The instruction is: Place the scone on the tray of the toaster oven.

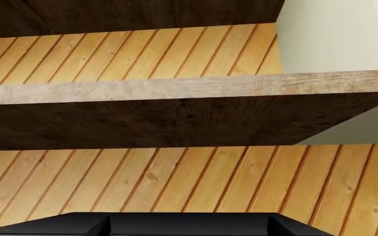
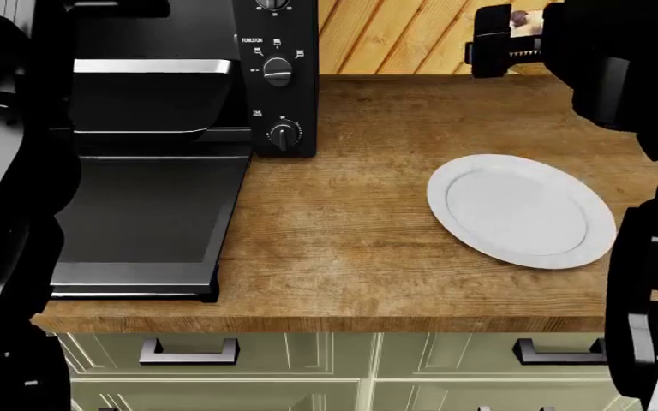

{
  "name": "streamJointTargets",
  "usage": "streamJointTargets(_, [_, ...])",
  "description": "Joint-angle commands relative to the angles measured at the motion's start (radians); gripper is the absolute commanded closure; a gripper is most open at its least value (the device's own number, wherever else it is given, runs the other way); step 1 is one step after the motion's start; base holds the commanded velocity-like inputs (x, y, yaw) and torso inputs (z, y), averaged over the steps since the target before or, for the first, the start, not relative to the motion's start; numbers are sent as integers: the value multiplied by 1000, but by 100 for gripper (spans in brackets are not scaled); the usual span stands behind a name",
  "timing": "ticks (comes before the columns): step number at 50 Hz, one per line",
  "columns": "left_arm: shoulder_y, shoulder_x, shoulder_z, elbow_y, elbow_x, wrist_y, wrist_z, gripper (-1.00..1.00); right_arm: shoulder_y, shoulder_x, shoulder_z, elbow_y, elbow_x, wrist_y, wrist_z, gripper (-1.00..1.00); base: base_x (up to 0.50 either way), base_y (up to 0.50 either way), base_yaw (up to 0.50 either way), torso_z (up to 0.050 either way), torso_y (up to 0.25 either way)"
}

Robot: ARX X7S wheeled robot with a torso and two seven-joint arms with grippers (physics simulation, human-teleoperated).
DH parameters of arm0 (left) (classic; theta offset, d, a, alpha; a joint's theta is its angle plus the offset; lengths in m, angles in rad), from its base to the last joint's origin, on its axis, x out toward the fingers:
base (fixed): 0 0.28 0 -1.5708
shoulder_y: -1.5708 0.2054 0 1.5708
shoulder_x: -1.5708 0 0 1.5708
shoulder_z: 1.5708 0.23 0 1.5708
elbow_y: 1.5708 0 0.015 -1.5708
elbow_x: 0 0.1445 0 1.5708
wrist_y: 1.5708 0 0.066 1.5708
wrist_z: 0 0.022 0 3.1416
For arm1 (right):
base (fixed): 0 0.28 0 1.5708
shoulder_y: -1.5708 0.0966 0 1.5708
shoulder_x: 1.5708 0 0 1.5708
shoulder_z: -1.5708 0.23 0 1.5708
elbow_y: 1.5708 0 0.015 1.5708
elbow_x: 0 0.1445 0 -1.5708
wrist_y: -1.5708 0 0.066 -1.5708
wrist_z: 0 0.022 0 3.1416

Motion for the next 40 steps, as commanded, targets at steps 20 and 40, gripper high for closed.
streamJointTargets(20, [-14, -28, 1, 38, -14, -44, -13, -100, 42, 6, -64, 49, -11, -93, -52, 100, 0, 0, 0, 0, 0])
streamJointTargets(40, [-9, -31, 2, 47, -18, -46, -22, -100, 40, 7, -66, 51, -4, -100, -50, 100, 0, 0, 0, 0, 0])
